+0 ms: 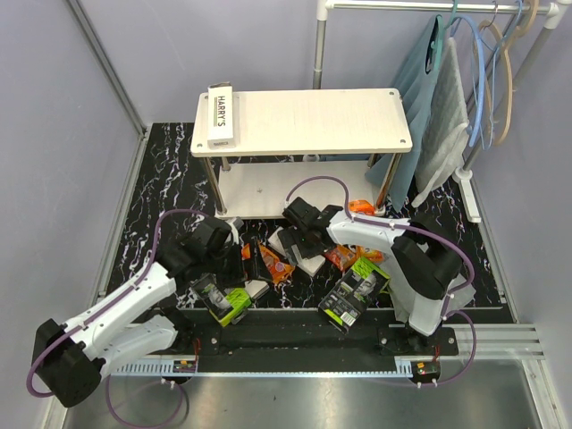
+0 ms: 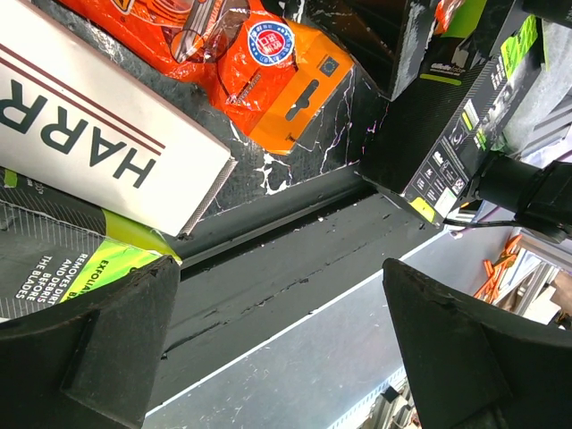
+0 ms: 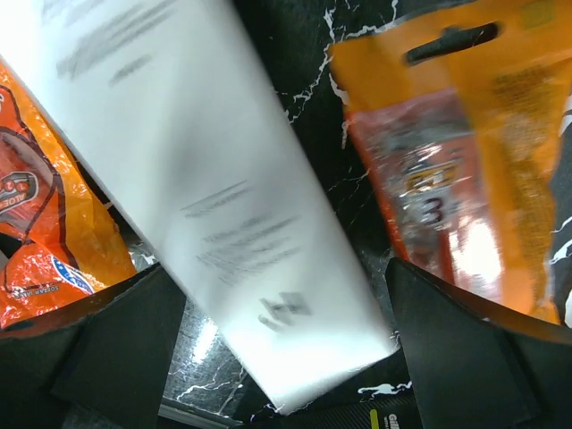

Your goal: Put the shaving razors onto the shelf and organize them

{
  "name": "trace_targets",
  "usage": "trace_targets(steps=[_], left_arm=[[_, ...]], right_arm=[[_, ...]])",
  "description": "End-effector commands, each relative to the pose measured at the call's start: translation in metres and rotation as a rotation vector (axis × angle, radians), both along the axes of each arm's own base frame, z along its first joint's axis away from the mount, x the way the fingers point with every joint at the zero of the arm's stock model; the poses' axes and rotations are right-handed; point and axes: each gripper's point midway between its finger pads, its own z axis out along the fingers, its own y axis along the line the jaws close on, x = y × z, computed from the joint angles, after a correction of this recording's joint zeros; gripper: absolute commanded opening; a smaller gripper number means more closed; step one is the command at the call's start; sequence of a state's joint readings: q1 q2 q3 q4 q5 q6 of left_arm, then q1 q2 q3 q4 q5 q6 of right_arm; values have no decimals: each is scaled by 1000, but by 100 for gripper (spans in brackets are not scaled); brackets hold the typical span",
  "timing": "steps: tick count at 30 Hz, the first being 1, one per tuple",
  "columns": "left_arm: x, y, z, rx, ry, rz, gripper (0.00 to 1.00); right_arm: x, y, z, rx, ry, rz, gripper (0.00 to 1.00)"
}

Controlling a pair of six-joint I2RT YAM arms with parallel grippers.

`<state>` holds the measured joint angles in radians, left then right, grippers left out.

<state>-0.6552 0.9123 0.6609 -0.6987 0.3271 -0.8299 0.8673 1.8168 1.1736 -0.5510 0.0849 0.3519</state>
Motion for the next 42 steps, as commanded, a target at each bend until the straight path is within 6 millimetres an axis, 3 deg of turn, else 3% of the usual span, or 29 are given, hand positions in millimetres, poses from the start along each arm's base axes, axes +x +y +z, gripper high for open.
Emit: trace_targets(steps=[1,6,11,15,18,24,31,38,42], left_arm=[[0,-5,3,-24,-16,-33,99],[-1,-4,1,-20,-13,-36,99],[-2,-4,-1,-15,-8,-36,99],[-2,-3,0,-19,-12,-31,99],[-2,-4,1,-22,-13,-33,99],[-3,-3,1,-23,-12,-29,99],[-3,-2,0,-23,-13,-25,99],[0,-4,7,-34,-29,-23,99],[5,-6,15,-45,-54,-14,99]], right_arm=[[1,2,2,24,4,-8,100],[-3,5,15,78,-6,-2,99],[-5,3,9,59,7,-1,98],[-10,0,1,32,60,-30,86],[-17,1,-4,41,93,-57,70],[-24,-3,-4,73,105,-114,60],[-31,-3,4,122,116,-137,39],[-39,-2,10,154,133,-154,25],[-42,-3,31,216,112,-181,19]])
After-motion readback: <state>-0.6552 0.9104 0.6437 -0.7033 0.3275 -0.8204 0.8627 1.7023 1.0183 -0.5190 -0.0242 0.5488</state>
